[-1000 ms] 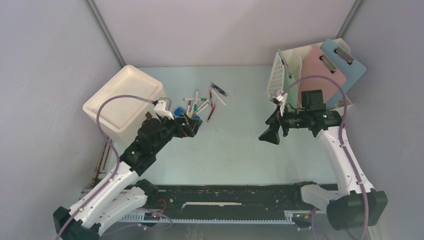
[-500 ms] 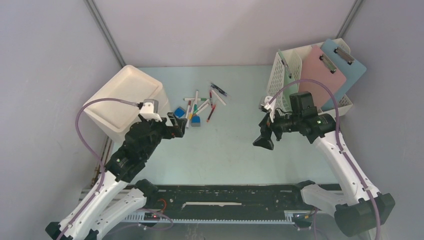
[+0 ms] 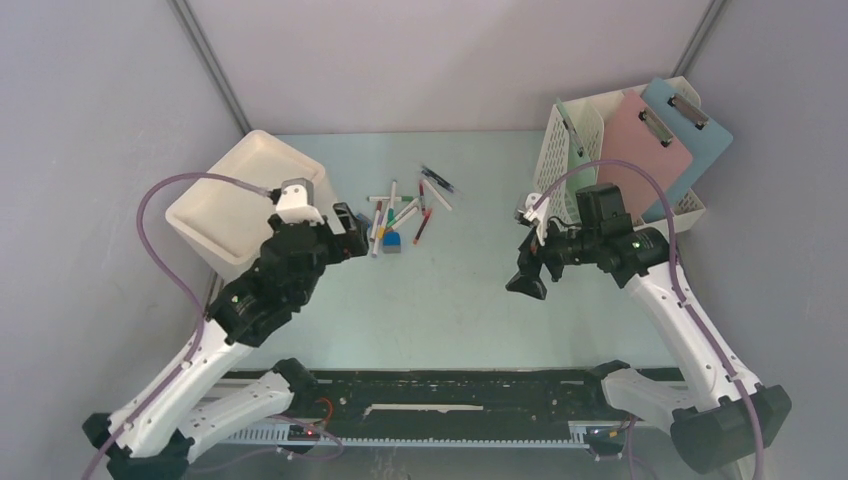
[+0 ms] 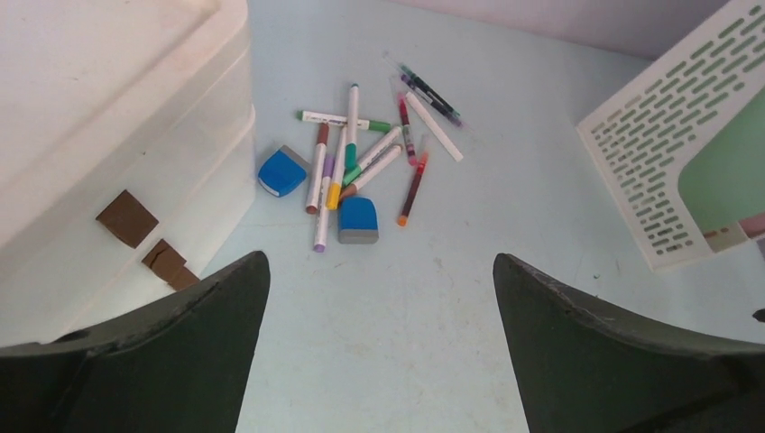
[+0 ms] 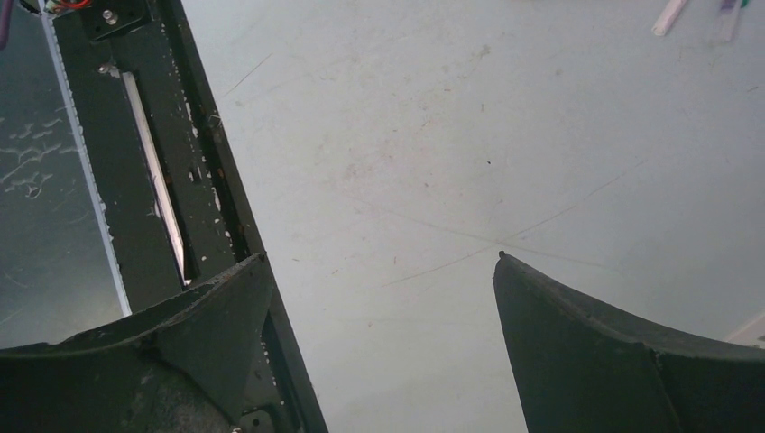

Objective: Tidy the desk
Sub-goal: Open the drawer in the storage box.

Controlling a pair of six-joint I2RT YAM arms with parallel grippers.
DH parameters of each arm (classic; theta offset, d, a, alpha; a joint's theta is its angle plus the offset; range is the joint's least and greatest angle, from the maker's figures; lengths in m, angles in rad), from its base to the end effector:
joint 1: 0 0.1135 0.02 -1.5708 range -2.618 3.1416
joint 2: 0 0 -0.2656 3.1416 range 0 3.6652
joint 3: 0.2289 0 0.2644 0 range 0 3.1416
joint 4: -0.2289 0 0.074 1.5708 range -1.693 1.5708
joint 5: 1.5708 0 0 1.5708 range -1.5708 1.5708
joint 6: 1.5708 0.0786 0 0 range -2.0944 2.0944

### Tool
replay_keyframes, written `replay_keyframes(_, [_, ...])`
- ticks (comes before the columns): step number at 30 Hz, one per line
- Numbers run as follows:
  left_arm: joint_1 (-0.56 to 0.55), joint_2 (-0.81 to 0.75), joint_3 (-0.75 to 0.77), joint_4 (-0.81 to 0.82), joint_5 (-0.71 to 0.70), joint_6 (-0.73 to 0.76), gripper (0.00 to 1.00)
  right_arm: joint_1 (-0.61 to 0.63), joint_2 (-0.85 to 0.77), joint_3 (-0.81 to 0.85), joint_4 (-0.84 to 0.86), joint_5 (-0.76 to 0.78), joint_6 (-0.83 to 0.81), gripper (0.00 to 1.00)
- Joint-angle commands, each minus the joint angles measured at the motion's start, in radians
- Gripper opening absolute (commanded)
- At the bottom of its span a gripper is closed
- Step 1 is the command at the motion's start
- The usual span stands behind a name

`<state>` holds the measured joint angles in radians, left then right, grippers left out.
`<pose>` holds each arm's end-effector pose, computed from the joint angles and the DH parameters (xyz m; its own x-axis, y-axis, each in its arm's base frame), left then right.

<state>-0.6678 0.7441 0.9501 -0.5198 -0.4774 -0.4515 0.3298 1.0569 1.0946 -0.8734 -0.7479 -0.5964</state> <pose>0.1803 -0.0962 0.3604 -0.3083 -0.2504 -0.9177 0.0804 0.9544 -0.2874 0.2029 0.1260 0.3168 -0.2049 -0.5054 -0.8382 -0.9476 0.3167 0.0407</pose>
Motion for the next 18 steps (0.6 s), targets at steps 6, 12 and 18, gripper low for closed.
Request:
replay_keyframes(6, [-0.263,0.393,0.267,-0.645,-0.716,-0.709,1.00,0.007,0.024,0.011,0.030,0.031,0.003,1.00])
replay_keyframes(12, [-0.204,0.457,0.219,-0.641,-0.675,-0.842,0.93,0.001,0.043,0.012,0.029,0.036,0.003,1.00])
replay_keyframes(18, [-0.119,0.471,0.122,-0.630,-0.694,-0.930,0.85,-0.011,0.043,0.011,0.028,0.047,-0.001,1.00])
